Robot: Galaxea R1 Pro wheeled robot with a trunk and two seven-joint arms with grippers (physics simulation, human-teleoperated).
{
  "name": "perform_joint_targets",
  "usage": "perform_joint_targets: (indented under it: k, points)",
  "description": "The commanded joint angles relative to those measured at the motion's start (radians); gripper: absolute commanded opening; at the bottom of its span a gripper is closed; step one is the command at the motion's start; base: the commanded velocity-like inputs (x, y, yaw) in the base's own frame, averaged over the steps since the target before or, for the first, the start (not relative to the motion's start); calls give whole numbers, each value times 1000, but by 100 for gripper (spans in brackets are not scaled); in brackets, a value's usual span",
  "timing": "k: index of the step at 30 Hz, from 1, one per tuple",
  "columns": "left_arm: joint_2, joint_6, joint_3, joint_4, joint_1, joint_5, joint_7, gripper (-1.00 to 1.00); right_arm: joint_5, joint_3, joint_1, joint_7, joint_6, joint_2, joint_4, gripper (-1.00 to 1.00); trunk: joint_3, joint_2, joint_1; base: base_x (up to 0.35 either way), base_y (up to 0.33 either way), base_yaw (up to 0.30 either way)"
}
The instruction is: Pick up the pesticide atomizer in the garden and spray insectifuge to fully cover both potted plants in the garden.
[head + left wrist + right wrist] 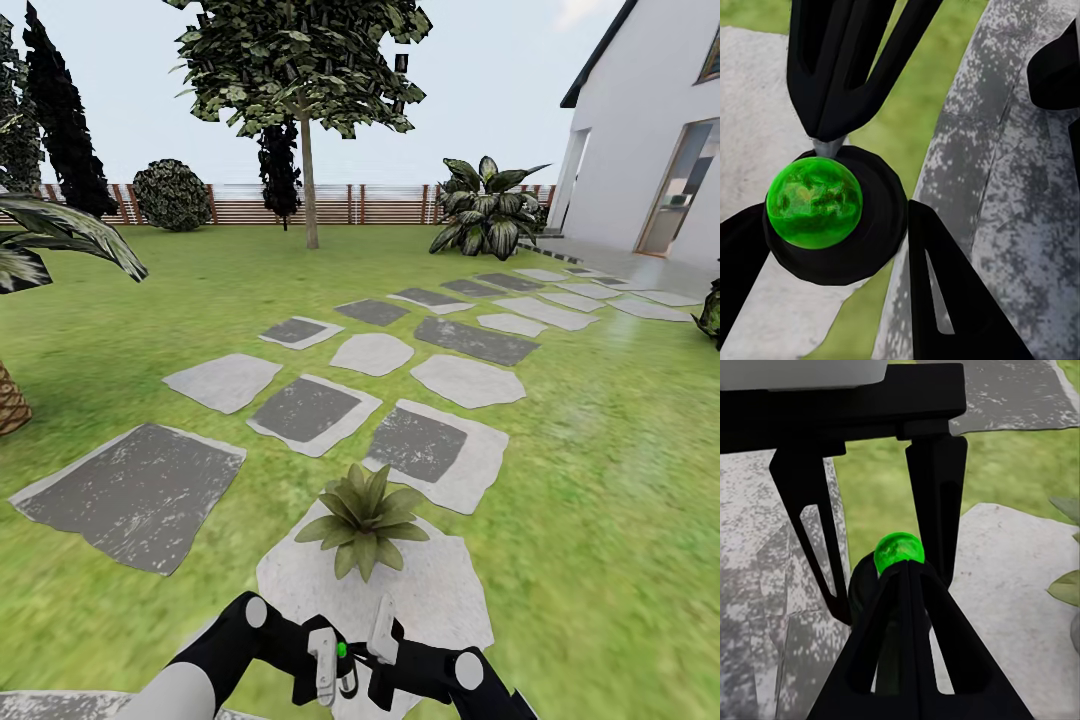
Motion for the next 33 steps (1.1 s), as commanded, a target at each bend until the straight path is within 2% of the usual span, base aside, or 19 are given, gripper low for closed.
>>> perform_joint_targets:
  k: [1, 12, 15, 17, 25, 33]
  points:
    - [-1, -3, 7, -1, 0, -7, -4, -100, 8, -1, 0, 0, -5, 0, -1, -100, -1, 0, 0, 0, 0, 0]
    - [19, -2, 2, 0, 3, -12, -3, -100, 9, -1, 0, 1, -5, 0, -1, -100, -1, 0, 0, 0, 0, 0]
    - [51, -1, 1, 0, 8, -19, -3, -100, 9, -1, 0, 1, -5, 0, -1, -100, -1, 0, 0, 0, 0, 0]
    - [83, 0, 0, 0, 11, -20, -3, -100, 10, -1, 0, 1, -5, 0, -1, -100, -1, 0, 0, 0, 0, 0]
    - [182, -1, 0, 2, 13, -16, -3, -100, 12, -1, 0, 2, -5, -4, -1, -100, -1, 0, 0, 0, 0, 0]
    - [241, -1, 5, 2, 13, -8, -1, -100, 14, -3, 0, 2, -6, -13, -1, -100, -1, 0, 0, 0, 0, 0]
